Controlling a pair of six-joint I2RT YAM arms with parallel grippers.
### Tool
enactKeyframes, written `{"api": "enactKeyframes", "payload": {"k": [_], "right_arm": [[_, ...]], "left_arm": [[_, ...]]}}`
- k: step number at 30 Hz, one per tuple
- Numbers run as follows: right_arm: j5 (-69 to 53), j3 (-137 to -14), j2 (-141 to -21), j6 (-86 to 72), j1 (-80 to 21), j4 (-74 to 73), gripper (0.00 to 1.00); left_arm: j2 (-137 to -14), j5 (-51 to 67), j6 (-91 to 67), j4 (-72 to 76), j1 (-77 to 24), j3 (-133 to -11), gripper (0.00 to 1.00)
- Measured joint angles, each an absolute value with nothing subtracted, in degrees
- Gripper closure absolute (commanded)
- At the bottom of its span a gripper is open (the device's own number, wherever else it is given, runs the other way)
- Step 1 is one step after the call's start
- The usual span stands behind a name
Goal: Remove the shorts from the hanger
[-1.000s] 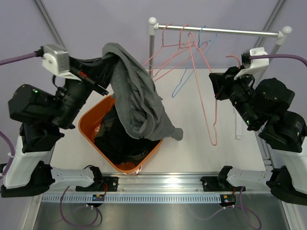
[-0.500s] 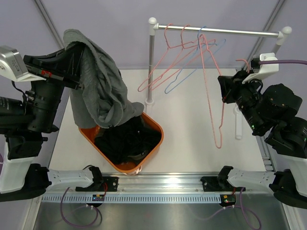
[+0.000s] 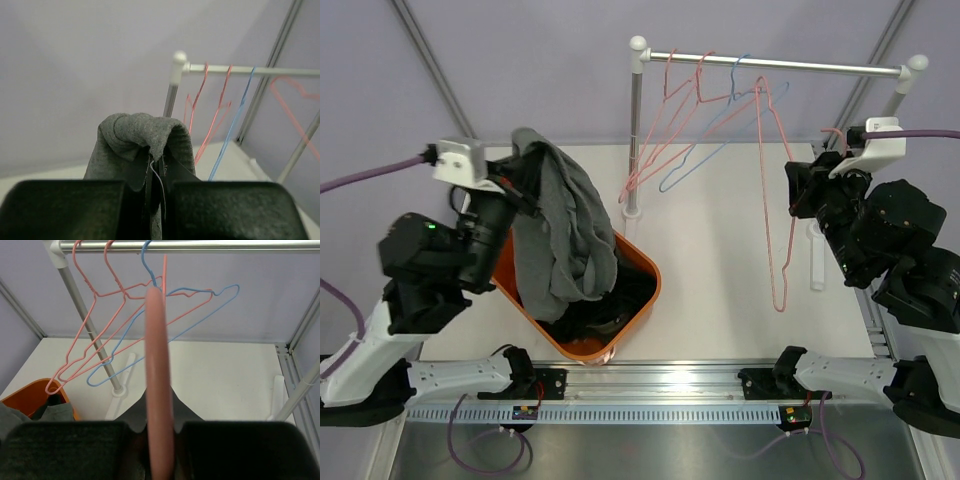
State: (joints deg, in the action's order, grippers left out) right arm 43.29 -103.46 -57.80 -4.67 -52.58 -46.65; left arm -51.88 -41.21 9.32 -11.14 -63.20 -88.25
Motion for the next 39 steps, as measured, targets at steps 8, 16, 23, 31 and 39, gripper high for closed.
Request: {"api": "enactKeyframes", "payload": {"k": [8,16,23,31,39], "right_arm": [[47.09,-101.14,-55.86,-4.56,-52.58,-47.83,1.0],[49.01,-97.08,-55.31,-5.78,-52.58,-48.66,1.0],[50.15,-95.11,-55.51,-7.07,-52.58,-49.56,1.0],[50.06,-94.85,-58.57,-8.4,-52.4,-49.8,1.0],[47.88,-95.15,-61.23,-9.43,-49.67,-51.59,1.0]], "left_arm": [[-49.41,-43.2,-13.58,-25.74,-55.22,-68.23,1.0],[-43.92,-29.78,-41.58,-29.52,-44.93,-39.88,1.0],[-39.77,-22.2,-59.72,-17.52,-43.79,-24.21,0.88],[-36.4,-18.81,-61.36,-19.03,-43.88,-27.18,0.14],[-32.53,-20.97,-49.43,-31.75,-44.29,-45.1,0.01]]}}
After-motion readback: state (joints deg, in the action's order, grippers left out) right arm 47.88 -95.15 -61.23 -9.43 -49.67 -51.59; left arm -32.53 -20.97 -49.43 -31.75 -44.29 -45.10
